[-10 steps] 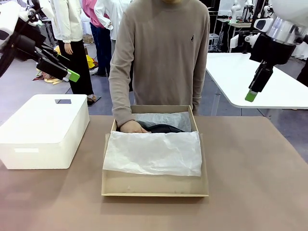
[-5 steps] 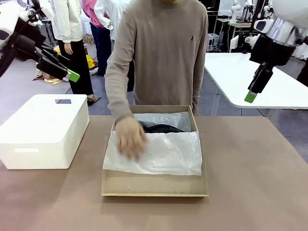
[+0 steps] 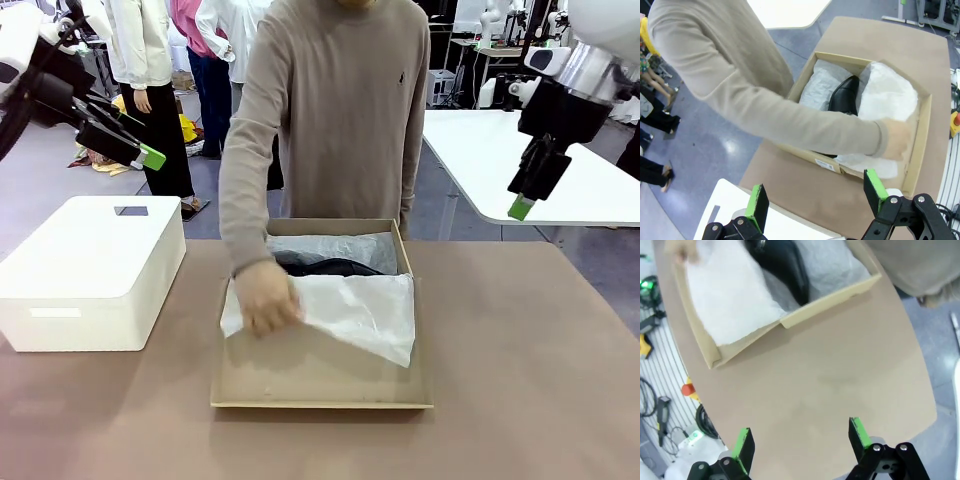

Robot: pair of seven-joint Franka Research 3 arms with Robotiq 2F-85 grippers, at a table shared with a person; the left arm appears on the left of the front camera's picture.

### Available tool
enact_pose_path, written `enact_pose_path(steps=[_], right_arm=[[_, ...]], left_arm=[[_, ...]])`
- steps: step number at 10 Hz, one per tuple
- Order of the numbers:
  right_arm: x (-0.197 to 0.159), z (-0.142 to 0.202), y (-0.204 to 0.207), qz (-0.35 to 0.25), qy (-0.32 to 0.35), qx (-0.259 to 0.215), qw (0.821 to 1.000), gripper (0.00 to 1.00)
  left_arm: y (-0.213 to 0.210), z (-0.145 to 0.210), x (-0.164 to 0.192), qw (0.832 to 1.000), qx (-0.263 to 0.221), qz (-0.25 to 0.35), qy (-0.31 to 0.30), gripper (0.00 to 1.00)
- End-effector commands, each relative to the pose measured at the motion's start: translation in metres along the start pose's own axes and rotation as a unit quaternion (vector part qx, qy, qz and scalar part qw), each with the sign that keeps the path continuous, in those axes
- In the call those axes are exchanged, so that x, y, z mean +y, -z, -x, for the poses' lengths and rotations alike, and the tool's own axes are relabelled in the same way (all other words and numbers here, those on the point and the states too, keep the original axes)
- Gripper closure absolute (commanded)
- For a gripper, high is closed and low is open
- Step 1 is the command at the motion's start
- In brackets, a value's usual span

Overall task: Pack the shoes into the box.
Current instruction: Close the Shoes Box.

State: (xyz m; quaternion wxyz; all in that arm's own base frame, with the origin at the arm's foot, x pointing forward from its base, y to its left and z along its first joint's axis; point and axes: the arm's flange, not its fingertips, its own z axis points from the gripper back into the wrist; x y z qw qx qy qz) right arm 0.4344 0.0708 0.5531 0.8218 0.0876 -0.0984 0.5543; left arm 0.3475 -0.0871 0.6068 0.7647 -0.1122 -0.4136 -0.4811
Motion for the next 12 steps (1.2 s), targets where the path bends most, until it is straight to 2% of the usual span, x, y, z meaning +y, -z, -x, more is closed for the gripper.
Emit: enact_pose_path(steps=[1,2,3,5,8,12], right_arm=[[-0.004,0.022,0.008,-0.034,-0.083,-0.054,0.994,0.00],[-0.004,0.028,0.008,-0.049,-0.109,-0.070,0.990,0.00],[-0.004,0.032,0.007,-0.069,-0.104,-0.082,0.989,0.00],[-0.002,0.037,0.011,-0.083,-0.088,-0.099,0.988,0.40],[0.000,0.039,0.016,-0.073,-0.084,-0.085,0.990,1.00],[-0.002,0.039,0.024,-0.058,-0.066,-0.068,0.994,1.00]], left_arm=[[0.000,0.001,0.002,1.000,-0.006,0.007,0.004,0.00],[0.000,0.001,0.002,1.000,-0.006,0.007,0.004,0.00],[0.000,0.001,0.002,1.000,-0.006,0.007,0.004,0.00],[0.000,0.001,0.002,1.000,-0.006,0.007,0.004,0.00],[0.000,0.001,0.002,1.000,-0.006,0.007,0.004,0.00],[0.000,0.001,0.002,1.000,-0.006,0.007,0.004,0.00]])
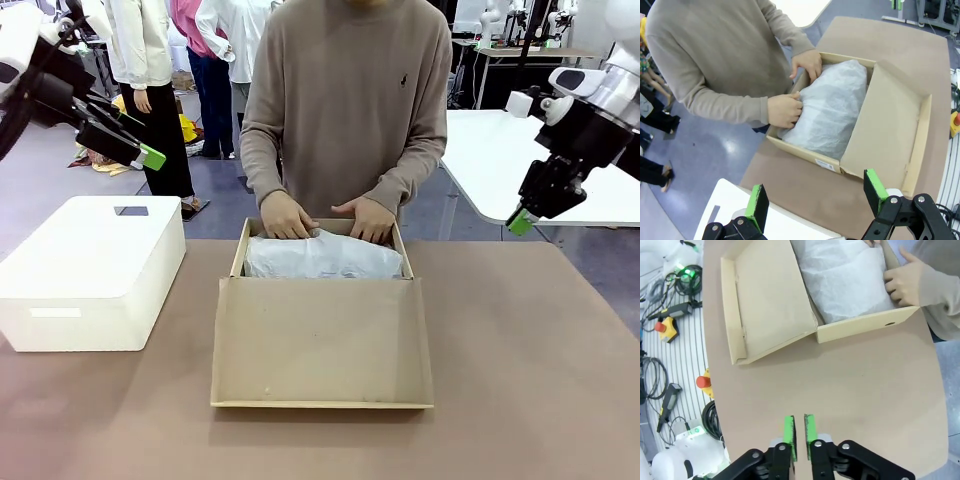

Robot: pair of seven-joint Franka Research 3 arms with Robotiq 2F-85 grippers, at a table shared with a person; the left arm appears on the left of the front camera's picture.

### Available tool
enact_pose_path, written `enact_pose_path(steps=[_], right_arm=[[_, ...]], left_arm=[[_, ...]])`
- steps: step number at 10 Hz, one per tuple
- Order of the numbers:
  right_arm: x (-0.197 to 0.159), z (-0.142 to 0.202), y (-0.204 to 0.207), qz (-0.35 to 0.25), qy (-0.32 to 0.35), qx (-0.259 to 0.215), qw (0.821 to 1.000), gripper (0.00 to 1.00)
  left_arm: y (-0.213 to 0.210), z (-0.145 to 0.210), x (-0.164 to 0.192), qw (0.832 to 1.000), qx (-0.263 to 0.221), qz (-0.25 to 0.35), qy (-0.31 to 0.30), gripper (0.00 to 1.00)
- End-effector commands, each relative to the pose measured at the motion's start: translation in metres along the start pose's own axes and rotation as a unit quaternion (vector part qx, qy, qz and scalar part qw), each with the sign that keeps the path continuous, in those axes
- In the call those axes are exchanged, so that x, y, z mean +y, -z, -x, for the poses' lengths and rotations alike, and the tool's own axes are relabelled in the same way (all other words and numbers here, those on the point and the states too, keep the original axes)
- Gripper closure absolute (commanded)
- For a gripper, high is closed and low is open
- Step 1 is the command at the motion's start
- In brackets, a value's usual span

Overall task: Pack the shoes into the box.
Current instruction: Close the Shoes Box.

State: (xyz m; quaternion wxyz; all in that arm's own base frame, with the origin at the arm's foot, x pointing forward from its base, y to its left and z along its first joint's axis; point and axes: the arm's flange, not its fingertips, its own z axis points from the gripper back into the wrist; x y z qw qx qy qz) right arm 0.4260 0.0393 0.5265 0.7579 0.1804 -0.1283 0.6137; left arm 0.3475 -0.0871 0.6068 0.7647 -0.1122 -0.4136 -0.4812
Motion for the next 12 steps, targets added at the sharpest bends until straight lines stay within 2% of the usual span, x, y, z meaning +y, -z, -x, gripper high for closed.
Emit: enact_pose_path(steps=[1,5,6,10,12], right_arm=[[0.002,0.002,0.009,0.012,0.012,0.008,1.000,1.00],[0.007,0.002,0.003,0.025,0.021,0.012,0.999,1.00],[0.000,-0.001,0.005,0.004,0.000,0.002,1.000,1.00],[0.000,-0.001,0.005,0.006,0.002,0.002,1.000,1.00],[-0.004,0.009,0.026,0.015,-0.009,-0.027,0.999,1.00]], left_arm=[[0.000,0.001,0.002,1.000,-0.006,0.007,0.004,0.00],[0.000,0.001,0.002,1.000,-0.006,0.007,0.004,0.00],[0.000,0.001,0.002,1.000,-0.006,0.007,0.004,0.00],[0.000,0.001,0.002,1.000,-0.006,0.007,0.004,0.00],[0.000,0.001,0.002,1.000,-0.006,0.007,0.004,0.00]])
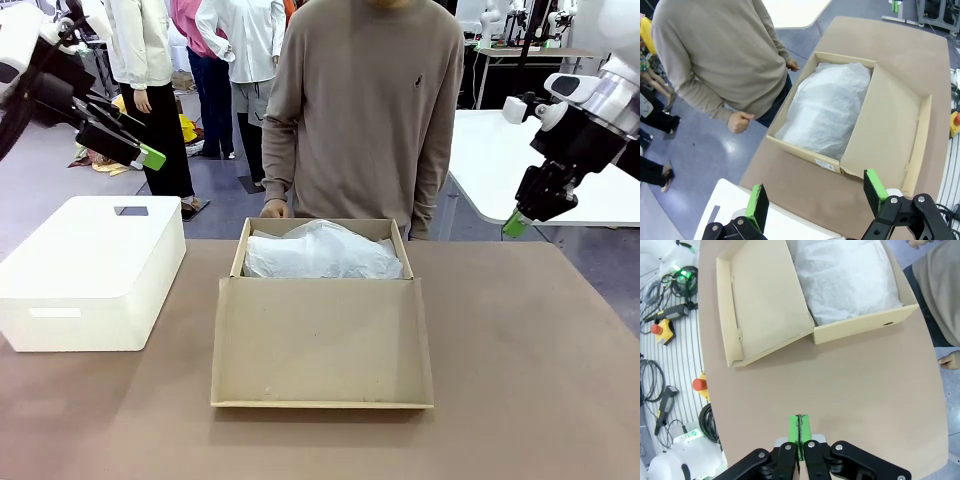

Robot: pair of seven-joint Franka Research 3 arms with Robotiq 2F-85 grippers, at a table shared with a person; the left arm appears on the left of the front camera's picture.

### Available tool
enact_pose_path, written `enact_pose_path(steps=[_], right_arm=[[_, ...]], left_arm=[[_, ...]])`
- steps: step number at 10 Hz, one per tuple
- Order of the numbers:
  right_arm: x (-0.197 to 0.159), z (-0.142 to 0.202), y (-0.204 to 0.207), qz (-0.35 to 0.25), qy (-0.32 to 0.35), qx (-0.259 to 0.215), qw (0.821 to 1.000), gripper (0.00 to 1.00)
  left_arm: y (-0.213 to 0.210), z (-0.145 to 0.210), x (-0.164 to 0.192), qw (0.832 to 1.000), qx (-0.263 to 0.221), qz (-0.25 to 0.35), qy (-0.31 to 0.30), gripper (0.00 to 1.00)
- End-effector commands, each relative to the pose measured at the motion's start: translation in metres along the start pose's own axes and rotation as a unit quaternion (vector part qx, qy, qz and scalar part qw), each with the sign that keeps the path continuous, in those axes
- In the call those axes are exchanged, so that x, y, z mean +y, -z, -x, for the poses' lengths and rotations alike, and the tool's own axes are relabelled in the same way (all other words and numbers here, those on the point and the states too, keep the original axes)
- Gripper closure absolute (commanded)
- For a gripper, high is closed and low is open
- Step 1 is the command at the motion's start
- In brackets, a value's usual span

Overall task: Pack the shoes into the box.
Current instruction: Close the Shoes Box.

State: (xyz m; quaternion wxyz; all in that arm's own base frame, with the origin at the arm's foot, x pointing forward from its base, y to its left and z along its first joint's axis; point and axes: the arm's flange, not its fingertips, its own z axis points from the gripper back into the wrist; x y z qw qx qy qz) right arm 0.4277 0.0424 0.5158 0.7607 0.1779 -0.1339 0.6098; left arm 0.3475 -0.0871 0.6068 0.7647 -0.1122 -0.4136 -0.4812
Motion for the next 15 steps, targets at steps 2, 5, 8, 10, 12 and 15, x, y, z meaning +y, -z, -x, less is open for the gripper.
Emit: enact_pose_path(steps=[2,5,8,10,12,15], right_arm=[[0.002,0.018,0.041,0.032,-0.018,-0.046,0.998,1.00],[0.004,0.035,0.079,0.043,-0.031,-0.080,0.995,1.00],[0.004,0.050,0.108,0.034,-0.023,-0.113,0.993,1.00],[0.003,0.055,0.121,0.009,-0.019,-0.123,0.992,1.00],[0.007,0.052,0.112,0.013,-0.003,-0.101,0.995,1.00],[0.007,0.052,0.112,0.013,-0.003,-0.101,0.995,1.00]], left_arm=[[0.000,0.001,0.002,1.000,-0.006,0.007,0.004,0.00],[0.000,0.001,0.002,1.000,-0.006,0.007,0.004,0.00],[0.000,0.001,0.002,1.000,-0.006,0.007,0.004,0.00],[0.000,0.001,0.002,1.000,-0.006,0.007,0.004,0.00],[0.000,0.001,0.002,1.000,-0.006,0.007,0.004,0.00],[0.000,0.001,0.002,1.000,-0.006,0.007,0.004,0.00]])
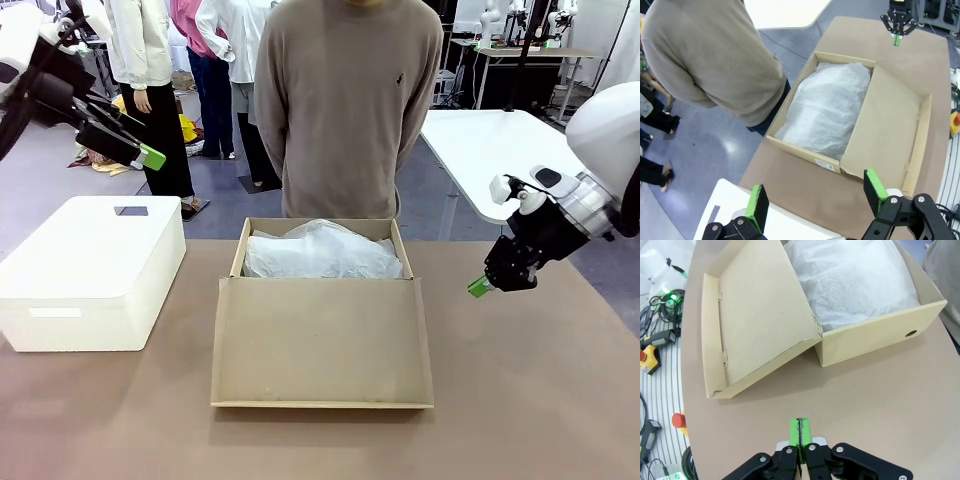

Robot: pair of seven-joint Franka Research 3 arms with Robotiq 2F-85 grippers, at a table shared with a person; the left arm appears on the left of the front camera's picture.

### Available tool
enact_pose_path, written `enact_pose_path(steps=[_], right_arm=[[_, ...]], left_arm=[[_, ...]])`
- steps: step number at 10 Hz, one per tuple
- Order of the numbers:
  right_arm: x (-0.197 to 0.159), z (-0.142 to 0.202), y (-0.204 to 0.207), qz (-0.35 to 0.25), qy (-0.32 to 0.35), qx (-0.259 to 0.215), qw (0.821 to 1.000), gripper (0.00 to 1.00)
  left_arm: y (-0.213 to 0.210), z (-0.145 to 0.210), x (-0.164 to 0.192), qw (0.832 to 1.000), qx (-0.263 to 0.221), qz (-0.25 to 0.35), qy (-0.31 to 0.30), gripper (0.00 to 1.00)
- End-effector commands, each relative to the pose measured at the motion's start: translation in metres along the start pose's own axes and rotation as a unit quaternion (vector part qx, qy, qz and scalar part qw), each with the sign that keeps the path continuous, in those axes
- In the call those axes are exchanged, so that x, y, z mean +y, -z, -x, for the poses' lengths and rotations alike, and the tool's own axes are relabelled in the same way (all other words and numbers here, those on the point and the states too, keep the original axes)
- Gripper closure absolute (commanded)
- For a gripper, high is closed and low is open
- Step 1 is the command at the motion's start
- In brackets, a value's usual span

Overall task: Pack the shoes into the box.
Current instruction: Close the Shoes Box.

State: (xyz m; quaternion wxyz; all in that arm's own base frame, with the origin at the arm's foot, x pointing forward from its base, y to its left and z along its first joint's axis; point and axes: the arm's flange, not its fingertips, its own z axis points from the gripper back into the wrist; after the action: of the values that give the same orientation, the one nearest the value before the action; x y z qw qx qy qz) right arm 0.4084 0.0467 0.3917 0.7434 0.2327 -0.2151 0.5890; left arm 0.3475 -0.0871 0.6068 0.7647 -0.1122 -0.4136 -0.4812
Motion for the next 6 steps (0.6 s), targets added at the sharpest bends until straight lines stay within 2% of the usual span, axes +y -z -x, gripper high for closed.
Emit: enact_pose_path(steps=[1,3,6], right_arm=[[0.001,-0.001,-0.002,0.005,-0.001,0.000,1.000,1.00],[0.000,0.000,0.000,0.000,0.000,0.000,1.000,1.00],[-0.005,0.008,0.014,-0.028,0.069,-0.014,0.997,1.00]], left_arm=[[0.000,0.001,0.002,1.000,-0.006,0.007,0.004,0.00],[0.000,0.001,0.002,1.000,-0.006,0.007,0.004,0.00],[0.000,0.001,0.002,1.000,-0.006,0.007,0.004,0.00]])
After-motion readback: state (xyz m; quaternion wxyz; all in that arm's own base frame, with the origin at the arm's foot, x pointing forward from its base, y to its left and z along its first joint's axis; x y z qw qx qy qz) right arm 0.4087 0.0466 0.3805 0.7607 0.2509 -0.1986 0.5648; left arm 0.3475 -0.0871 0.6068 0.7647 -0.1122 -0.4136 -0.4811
